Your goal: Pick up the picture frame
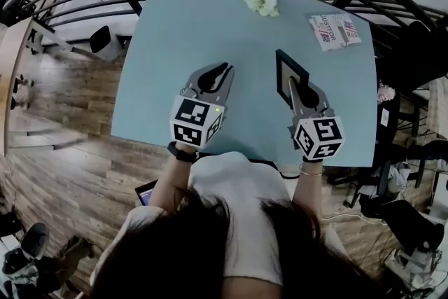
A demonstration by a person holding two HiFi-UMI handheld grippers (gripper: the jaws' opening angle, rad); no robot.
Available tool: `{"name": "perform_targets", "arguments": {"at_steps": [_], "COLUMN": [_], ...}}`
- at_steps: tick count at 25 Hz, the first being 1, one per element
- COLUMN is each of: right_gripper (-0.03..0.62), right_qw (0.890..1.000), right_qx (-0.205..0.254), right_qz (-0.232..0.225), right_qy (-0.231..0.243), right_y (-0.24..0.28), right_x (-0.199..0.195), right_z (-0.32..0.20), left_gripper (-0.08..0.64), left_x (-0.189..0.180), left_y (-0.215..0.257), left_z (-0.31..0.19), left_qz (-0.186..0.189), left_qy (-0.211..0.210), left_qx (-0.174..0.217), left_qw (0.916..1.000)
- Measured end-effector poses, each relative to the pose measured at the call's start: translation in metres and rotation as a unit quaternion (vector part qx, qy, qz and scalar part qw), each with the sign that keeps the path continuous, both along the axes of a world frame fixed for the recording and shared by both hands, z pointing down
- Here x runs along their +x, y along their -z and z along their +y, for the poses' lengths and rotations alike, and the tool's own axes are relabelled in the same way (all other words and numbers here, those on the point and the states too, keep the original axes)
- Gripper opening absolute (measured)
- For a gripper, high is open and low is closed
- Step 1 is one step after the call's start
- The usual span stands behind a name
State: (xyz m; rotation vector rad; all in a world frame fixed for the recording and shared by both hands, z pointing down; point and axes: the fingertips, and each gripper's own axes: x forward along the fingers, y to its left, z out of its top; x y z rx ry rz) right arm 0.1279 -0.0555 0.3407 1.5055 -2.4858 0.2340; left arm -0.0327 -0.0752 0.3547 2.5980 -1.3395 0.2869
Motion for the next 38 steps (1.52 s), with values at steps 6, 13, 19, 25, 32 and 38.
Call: {"name": "perform_targets", "arguments": {"at_steps": [6,13,19,25,32,38], "right_gripper": [0.012,0.012,0.011,0.012,0.012,0.011], "right_qw": [0.999,0.997,0.997,0.997,0.996,0.997], "right_qx": [0.041,0.067,0.073,0.081,0.082,0.074], "right_qz": [0.023,0.020,0.016,-0.005,-0.008,-0.010], "right_qy": [-0.016,-0.016,-0.017,-0.020,-0.020,-0.024], "right_y": [0.010,0.016,0.012,0.015,0.016,0.011], "right_x": [0.005,0.009,0.013,0.020,0.023,0.025], "right_z": [-0.001,-0.005,-0.011,-0.016,-0.018,-0.022], "left_gripper": [0.084,0.058,0.057,0.057,0.057,0.057], "left_x": [-0.008,-0.021,-0.037,-0.035,-0.026,-0.024], "left_y": [0.006,0.014,0.018,0.016,0.012,0.007], "left_z": [-0.003,-0.009,-0.015,-0.020,-0.022,-0.026], "left_qz": [-0.043,-0.040,0.001,0.007,0.011,0.010], "left_qy": [0.009,0.029,0.053,0.053,0.046,0.044], "left_qx": [0.044,0.069,0.088,0.077,0.068,0.060], "left_qw": [0.9981,0.9964,0.9948,0.9956,0.9966,0.9972]}}
